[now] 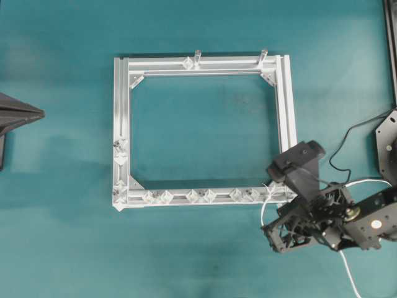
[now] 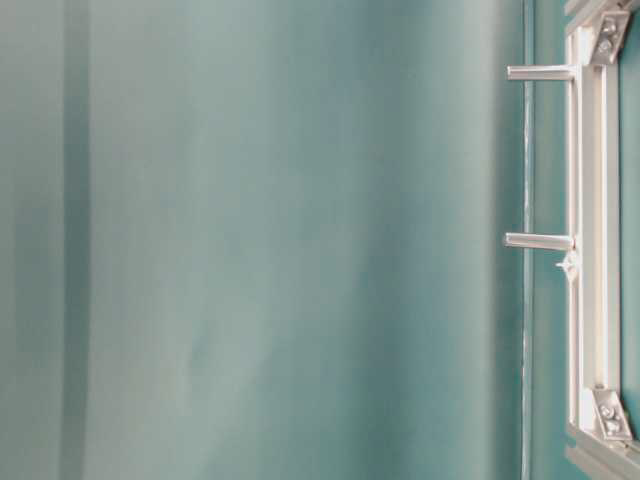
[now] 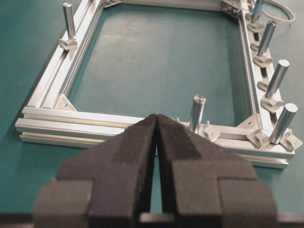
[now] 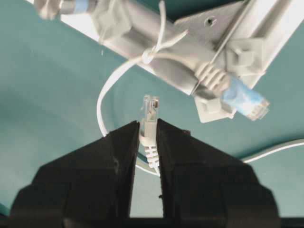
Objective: Move the cable alternately left and right between 8 closely spaced pins so it hooks onto each one.
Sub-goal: 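Lift the plug with the right gripper toward the frame's bottom-right corner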
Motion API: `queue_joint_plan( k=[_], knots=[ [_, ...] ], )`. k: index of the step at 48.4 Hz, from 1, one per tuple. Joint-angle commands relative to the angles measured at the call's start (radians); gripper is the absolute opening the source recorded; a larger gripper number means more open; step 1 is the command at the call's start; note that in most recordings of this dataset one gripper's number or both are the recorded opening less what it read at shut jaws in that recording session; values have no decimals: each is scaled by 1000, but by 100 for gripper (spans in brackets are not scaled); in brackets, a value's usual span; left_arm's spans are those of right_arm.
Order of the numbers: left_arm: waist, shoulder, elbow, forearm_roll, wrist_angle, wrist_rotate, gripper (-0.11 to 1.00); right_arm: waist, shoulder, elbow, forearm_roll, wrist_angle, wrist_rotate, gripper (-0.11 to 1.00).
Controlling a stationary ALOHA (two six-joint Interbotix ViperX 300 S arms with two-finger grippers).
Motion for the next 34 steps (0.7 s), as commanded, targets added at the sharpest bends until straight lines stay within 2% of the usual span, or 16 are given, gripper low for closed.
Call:
queue_joint_plan(
  k=[1,9,20,34],
  knots=[
    [-2,8,-18,2,-6,-5,0,-2,-34,-9,-32,0,17,17],
    [-2,8,-18,3,-6,-5,0,-25,-34,-17,-58,0,29,17],
    [-2,6,-18,2,-6,-5,0,-78,-34,-18,-58,-3,35,17],
    [-2,6,-18,3,-6,-5,0,-103,-32,-23,-57,-12,38,17]
  ],
)
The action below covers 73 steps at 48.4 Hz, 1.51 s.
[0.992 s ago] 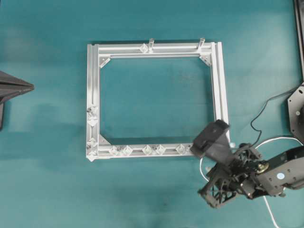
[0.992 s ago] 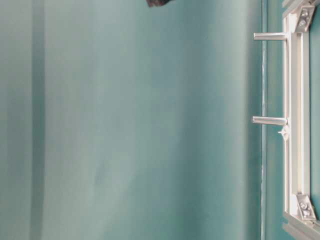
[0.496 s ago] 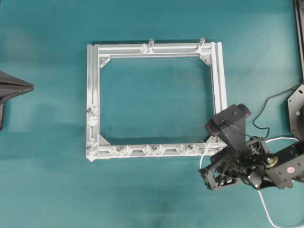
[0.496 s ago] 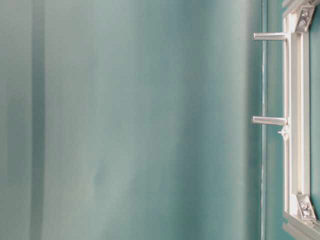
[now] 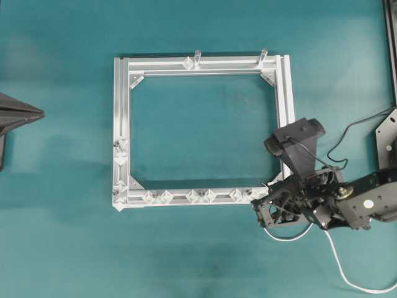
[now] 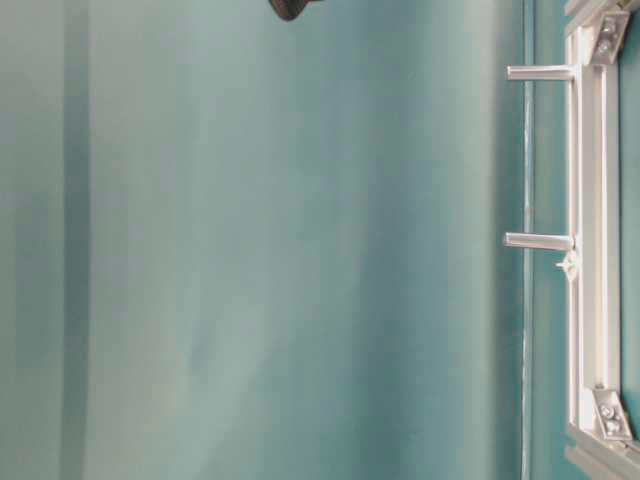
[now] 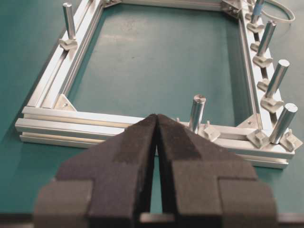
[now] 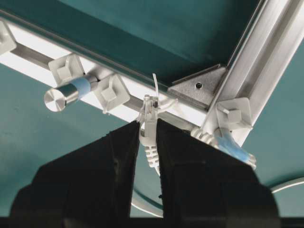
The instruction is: Move the cable alternately left and right between 8 closely spaced pins so it hooks onto each one.
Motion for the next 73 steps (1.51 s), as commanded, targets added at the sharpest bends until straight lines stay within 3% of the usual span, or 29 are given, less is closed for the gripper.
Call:
queue_joint_plan(
  k=[1,16,49,61,73],
  knots=[
    [-2,8,-18,2,-5,-3,0,-11,-20,-21,-5,-12,0,17],
    [-2,6,-18,3,-5,-3,0,-20,-14,-20,-3,-66,2,17],
    [-2,8,-18,3,-5,-3,0,-28,-12,-14,-5,-63,20,17],
    [-2,8,-18,2,-5,-3,0,-72,-14,-5,-12,-63,8,17],
    [-2,8,-18,3,-5,-3,0,-124,-18,9,-55,-67,6,17]
  ],
)
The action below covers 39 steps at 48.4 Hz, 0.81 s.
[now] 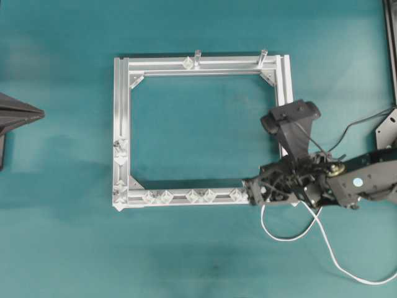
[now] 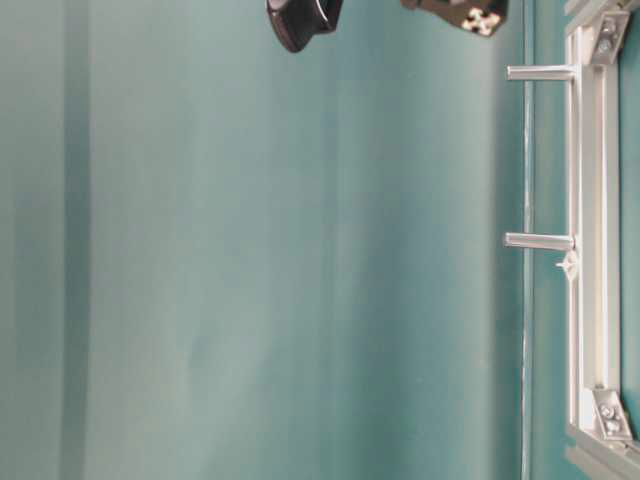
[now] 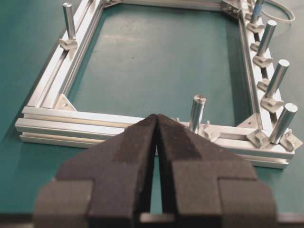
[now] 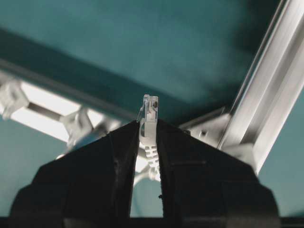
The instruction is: Move the cable alternately left and right between 8 closely spaced pins so it hooks onto each one.
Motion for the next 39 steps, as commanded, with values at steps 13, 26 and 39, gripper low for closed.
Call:
queue_joint_plan(
  k=[13,26,39],
  knots=[
    [-2,8,-18,2,-5,-3,0,-63,-18,-5,-66,-26,-3,17],
    [-2,6,-18,3,-5,-3,0,-97,-17,0,-75,-55,-5,17],
    [-2,6,-18,2,-3,-3,0,-115,35,-37,-77,-110,-5,17]
  ],
)
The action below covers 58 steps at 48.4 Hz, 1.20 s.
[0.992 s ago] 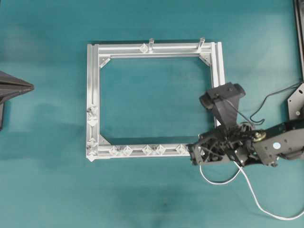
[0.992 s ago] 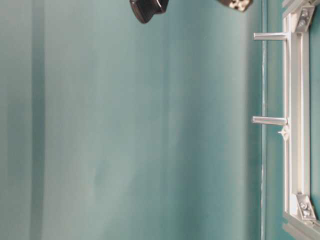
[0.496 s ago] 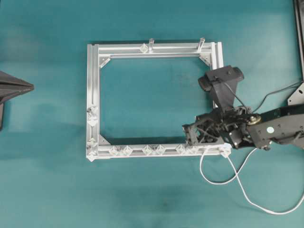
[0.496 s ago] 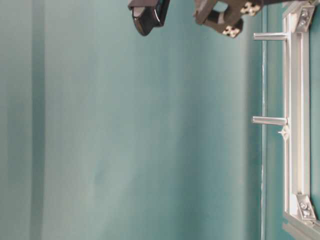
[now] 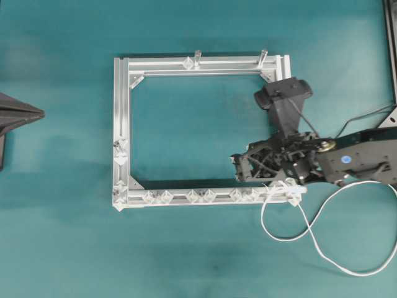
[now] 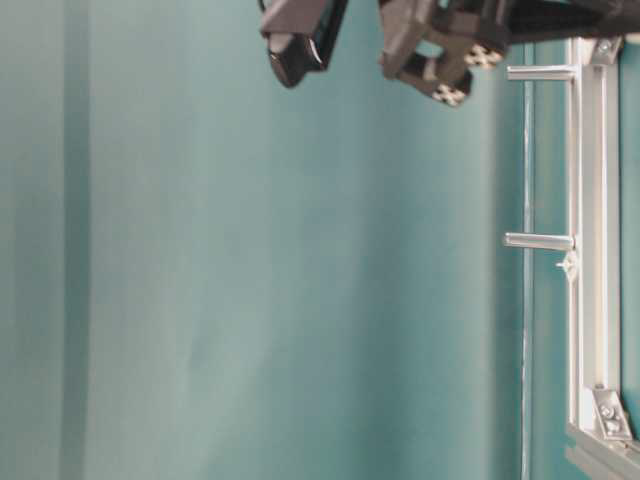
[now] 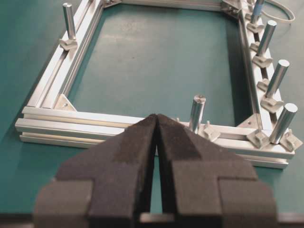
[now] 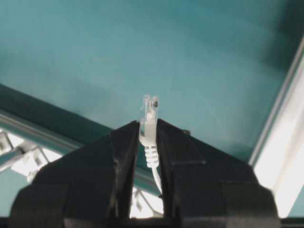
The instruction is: Move the cable alternately left and right between 8 closely spaced pins so it hooks onto each one.
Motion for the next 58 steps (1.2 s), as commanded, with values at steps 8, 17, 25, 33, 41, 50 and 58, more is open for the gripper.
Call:
queue_joint_plan(
  k=[8,17,25,33,41,50,58],
  knots=[
    [-2,8,-18,0,-5,-5,0,-21,55,-98,-35,-26,-18,17],
    [-2,6,-18,0,-5,-5,0,-46,120,-181,-40,-41,-77,17],
    [-2,6,-18,0,-5,-5,0,-49,143,-207,-37,-43,-104,17],
    [-2,6,-18,2,-5,-5,0,-44,141,-210,-21,-43,-104,17],
    [-2,6,-18,0,-5,-5,0,-14,141,-212,0,-44,-100,17],
    [-2,6,-18,0,-5,-5,0,31,141,-212,34,-43,-84,17],
    [-2,6,-18,2,-5,-5,0,66,141,-218,41,-41,-55,17]
  ],
)
